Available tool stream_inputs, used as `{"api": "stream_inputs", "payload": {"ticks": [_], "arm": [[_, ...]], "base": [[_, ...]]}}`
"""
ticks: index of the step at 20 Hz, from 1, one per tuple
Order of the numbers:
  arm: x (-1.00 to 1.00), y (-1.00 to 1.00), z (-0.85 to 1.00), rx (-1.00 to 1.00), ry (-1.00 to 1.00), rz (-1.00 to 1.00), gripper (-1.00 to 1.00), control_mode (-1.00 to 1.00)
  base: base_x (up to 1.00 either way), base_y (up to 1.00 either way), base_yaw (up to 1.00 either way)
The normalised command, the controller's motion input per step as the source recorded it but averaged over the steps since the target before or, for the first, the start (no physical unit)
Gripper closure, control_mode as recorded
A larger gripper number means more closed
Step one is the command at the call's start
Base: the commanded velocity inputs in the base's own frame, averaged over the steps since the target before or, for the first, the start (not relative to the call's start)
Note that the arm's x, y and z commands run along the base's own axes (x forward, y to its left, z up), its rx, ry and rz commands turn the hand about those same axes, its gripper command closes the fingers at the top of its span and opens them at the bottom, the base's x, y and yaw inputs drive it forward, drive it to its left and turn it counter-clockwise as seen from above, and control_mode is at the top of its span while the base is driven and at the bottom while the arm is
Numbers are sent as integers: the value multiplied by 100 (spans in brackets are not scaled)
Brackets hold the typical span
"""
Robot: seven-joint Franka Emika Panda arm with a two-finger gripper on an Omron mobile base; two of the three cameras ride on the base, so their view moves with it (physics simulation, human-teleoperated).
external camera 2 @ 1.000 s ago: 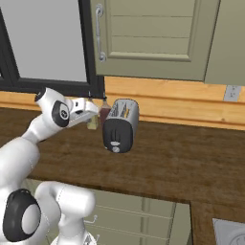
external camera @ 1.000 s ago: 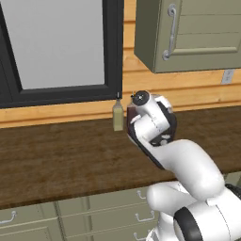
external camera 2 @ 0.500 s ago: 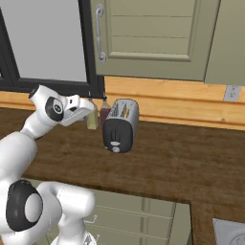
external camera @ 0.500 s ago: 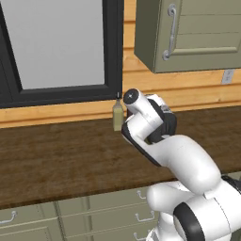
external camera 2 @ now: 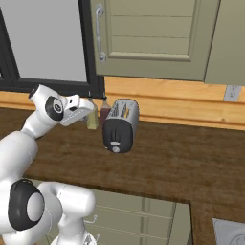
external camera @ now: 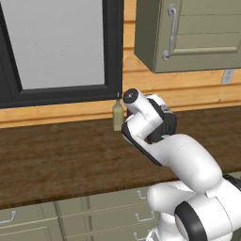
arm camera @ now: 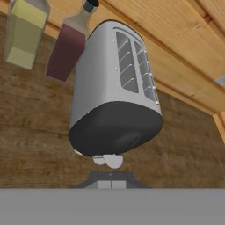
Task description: Start the toaster. Once the lever pops up, take the bread to the plate on the dining counter.
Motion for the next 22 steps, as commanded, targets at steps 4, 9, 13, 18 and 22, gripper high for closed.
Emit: {"api": "stream_inputs", "payload": {"ticks": [4,9,13,18,22], "arm": [[0,0,0,0,0,0,100,-100],[0,0,0,0,0,0,100,-100],[0,0,0,0,0,0,100,-100],[0,0,0,0,0,0,100,-100],[0,0,0,0,0,0,100,-100]], "base": [[0,0,0],[0,0,0],[0,0,0],[0,0,0],[0,0,0]]}}
